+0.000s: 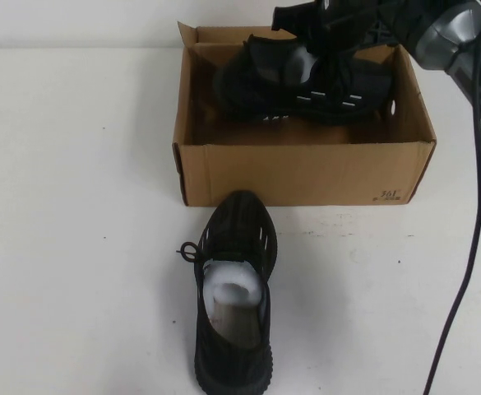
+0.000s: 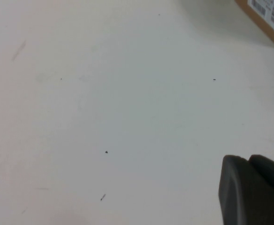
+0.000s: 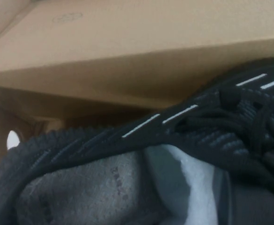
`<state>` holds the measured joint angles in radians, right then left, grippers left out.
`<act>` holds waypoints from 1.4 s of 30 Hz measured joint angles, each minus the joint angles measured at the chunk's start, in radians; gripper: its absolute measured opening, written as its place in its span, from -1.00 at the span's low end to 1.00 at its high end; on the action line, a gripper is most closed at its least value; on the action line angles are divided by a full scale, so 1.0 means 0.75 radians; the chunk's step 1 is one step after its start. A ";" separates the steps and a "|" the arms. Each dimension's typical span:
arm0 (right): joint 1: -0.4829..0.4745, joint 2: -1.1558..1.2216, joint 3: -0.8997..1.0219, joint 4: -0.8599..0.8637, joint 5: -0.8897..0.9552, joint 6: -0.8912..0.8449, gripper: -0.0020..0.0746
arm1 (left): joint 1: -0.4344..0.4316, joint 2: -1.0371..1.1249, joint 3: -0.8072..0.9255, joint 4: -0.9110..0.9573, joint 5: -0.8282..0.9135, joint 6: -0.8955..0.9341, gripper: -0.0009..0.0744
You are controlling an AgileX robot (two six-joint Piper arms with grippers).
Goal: Put shoes into padded shoe box
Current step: Place the shoe in the shoe box
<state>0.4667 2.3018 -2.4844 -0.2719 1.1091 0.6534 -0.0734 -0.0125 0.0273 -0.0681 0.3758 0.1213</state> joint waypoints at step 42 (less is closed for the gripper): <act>-0.040 0.137 -0.001 0.161 -0.266 -0.574 -0.90 | 0.000 0.000 0.000 0.000 0.000 0.000 -0.98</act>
<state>0.4370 2.4048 -2.4849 -0.1513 0.9098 0.2226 -0.0734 -0.0125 0.0273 -0.0681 0.3758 0.1213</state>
